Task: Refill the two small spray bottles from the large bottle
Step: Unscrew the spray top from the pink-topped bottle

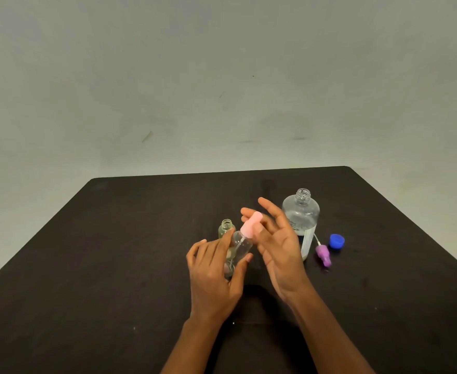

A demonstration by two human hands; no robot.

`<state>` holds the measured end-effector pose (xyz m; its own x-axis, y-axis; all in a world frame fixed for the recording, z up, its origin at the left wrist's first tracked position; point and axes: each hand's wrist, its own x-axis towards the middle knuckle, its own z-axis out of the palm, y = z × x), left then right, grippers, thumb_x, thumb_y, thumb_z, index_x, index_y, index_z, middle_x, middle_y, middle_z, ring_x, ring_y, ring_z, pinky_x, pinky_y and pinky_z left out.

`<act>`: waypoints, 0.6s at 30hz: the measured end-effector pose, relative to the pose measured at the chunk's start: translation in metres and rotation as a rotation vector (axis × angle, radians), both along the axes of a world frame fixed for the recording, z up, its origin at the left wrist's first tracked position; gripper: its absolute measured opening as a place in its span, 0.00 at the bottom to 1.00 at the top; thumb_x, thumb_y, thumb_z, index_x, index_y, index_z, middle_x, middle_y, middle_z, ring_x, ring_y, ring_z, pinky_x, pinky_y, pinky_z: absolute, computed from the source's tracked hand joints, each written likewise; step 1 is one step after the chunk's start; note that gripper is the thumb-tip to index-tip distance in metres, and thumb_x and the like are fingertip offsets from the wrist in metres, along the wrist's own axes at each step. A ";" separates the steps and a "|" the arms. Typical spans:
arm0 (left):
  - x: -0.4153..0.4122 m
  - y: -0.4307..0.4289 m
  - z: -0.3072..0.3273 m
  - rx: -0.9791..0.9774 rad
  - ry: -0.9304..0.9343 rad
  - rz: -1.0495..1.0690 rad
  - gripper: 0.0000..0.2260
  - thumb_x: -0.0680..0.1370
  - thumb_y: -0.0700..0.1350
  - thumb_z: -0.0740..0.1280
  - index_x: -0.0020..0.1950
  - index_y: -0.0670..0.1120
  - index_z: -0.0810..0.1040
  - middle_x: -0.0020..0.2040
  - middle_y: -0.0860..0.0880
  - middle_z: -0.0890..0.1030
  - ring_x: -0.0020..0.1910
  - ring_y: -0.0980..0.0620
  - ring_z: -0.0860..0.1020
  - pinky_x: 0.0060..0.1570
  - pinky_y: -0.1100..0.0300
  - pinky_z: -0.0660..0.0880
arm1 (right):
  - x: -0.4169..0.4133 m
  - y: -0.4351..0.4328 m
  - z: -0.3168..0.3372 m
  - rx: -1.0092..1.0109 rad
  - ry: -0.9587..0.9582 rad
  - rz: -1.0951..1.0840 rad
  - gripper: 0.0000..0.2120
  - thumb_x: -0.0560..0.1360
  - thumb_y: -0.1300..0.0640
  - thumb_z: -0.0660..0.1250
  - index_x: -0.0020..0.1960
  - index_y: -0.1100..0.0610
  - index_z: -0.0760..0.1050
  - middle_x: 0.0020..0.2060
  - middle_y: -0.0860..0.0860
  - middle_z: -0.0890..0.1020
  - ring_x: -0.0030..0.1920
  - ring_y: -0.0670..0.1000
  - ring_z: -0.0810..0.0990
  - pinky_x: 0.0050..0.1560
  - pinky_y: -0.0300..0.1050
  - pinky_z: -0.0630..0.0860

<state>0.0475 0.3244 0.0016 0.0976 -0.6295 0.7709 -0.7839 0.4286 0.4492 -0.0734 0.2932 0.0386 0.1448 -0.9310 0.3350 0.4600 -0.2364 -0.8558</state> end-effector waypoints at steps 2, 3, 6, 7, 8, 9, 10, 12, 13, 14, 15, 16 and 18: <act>0.000 0.001 0.001 0.000 0.004 0.000 0.19 0.74 0.52 0.65 0.57 0.40 0.79 0.48 0.48 0.82 0.48 0.53 0.78 0.60 0.56 0.65 | 0.003 0.000 -0.002 0.001 0.017 -0.064 0.27 0.66 0.50 0.76 0.63 0.49 0.72 0.53 0.51 0.82 0.57 0.52 0.80 0.52 0.43 0.78; 0.000 0.001 0.001 0.000 0.003 -0.002 0.19 0.74 0.52 0.64 0.57 0.39 0.79 0.48 0.48 0.82 0.48 0.54 0.78 0.60 0.56 0.65 | 0.004 0.000 -0.003 -0.003 0.026 -0.096 0.26 0.65 0.51 0.77 0.62 0.49 0.74 0.50 0.50 0.82 0.55 0.52 0.81 0.50 0.42 0.78; -0.001 0.002 0.002 0.004 0.000 -0.009 0.20 0.74 0.52 0.64 0.56 0.39 0.79 0.48 0.47 0.83 0.48 0.54 0.77 0.59 0.56 0.65 | 0.005 -0.001 -0.006 -0.022 0.027 -0.154 0.22 0.66 0.55 0.76 0.59 0.50 0.76 0.47 0.52 0.82 0.51 0.52 0.82 0.48 0.41 0.78; -0.001 0.002 0.002 0.008 0.000 -0.012 0.20 0.74 0.52 0.64 0.57 0.39 0.79 0.48 0.47 0.83 0.48 0.54 0.78 0.59 0.56 0.65 | 0.005 0.000 -0.007 -0.024 0.019 -0.155 0.22 0.66 0.56 0.76 0.58 0.50 0.76 0.47 0.52 0.83 0.51 0.53 0.82 0.48 0.41 0.78; -0.001 0.002 0.002 0.012 0.002 -0.013 0.20 0.74 0.52 0.64 0.57 0.39 0.79 0.48 0.47 0.83 0.47 0.53 0.78 0.59 0.56 0.65 | 0.005 0.000 -0.006 -0.023 0.008 -0.145 0.21 0.67 0.56 0.76 0.58 0.50 0.76 0.48 0.53 0.83 0.52 0.54 0.82 0.48 0.42 0.78; -0.001 0.002 0.002 0.015 0.002 -0.014 0.20 0.74 0.53 0.64 0.57 0.39 0.79 0.48 0.47 0.83 0.47 0.53 0.79 0.59 0.55 0.66 | 0.005 0.000 -0.006 -0.022 -0.005 -0.124 0.20 0.68 0.56 0.74 0.59 0.50 0.76 0.49 0.55 0.83 0.54 0.55 0.81 0.49 0.43 0.78; -0.001 0.002 0.002 0.016 0.001 -0.014 0.20 0.74 0.53 0.65 0.57 0.39 0.79 0.48 0.48 0.83 0.47 0.53 0.78 0.59 0.55 0.66 | 0.004 0.001 -0.006 -0.020 -0.017 -0.096 0.19 0.69 0.57 0.73 0.59 0.51 0.75 0.50 0.56 0.83 0.54 0.56 0.81 0.50 0.44 0.78; -0.001 0.001 0.001 0.013 -0.006 -0.014 0.19 0.74 0.52 0.65 0.57 0.39 0.79 0.48 0.48 0.83 0.47 0.54 0.78 0.59 0.55 0.67 | 0.004 0.001 -0.006 -0.014 -0.035 -0.044 0.17 0.73 0.60 0.67 0.62 0.53 0.74 0.52 0.58 0.83 0.54 0.57 0.81 0.51 0.44 0.79; -0.001 0.000 0.001 0.012 -0.009 -0.013 0.19 0.74 0.52 0.65 0.56 0.39 0.79 0.47 0.48 0.82 0.47 0.54 0.78 0.59 0.55 0.67 | 0.003 0.001 -0.006 -0.011 -0.040 -0.023 0.17 0.74 0.62 0.65 0.62 0.54 0.73 0.52 0.59 0.83 0.54 0.57 0.81 0.51 0.44 0.79; -0.002 0.000 0.000 0.012 -0.010 -0.012 0.19 0.74 0.52 0.65 0.56 0.39 0.79 0.47 0.48 0.82 0.47 0.55 0.77 0.59 0.56 0.66 | 0.003 0.002 -0.005 -0.011 -0.046 -0.005 0.17 0.75 0.63 0.63 0.63 0.55 0.73 0.53 0.59 0.83 0.54 0.57 0.81 0.51 0.44 0.78; -0.002 0.000 0.000 0.013 -0.009 -0.010 0.19 0.74 0.52 0.65 0.56 0.39 0.79 0.47 0.48 0.82 0.48 0.55 0.77 0.59 0.56 0.66 | 0.002 0.002 -0.005 -0.012 -0.052 0.011 0.17 0.75 0.63 0.62 0.63 0.55 0.73 0.53 0.59 0.82 0.55 0.57 0.81 0.51 0.44 0.78; -0.002 0.000 0.000 0.013 -0.009 -0.010 0.19 0.74 0.52 0.65 0.56 0.39 0.79 0.47 0.48 0.82 0.48 0.55 0.77 0.59 0.56 0.66 | 0.002 0.002 -0.004 -0.016 -0.058 0.028 0.17 0.75 0.62 0.61 0.63 0.56 0.73 0.54 0.59 0.82 0.56 0.57 0.81 0.52 0.44 0.78; -0.002 0.000 0.000 0.009 -0.010 -0.015 0.19 0.74 0.52 0.65 0.56 0.39 0.79 0.47 0.48 0.82 0.48 0.56 0.76 0.59 0.56 0.66 | 0.002 0.003 -0.003 -0.025 -0.063 0.042 0.17 0.76 0.60 0.62 0.65 0.56 0.72 0.56 0.58 0.82 0.58 0.57 0.80 0.53 0.44 0.78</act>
<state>0.0455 0.3242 0.0011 0.0799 -0.6378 0.7660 -0.7819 0.4366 0.4450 -0.0711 0.2965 0.0352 0.1617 -0.9156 0.3681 0.5226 -0.2369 -0.8190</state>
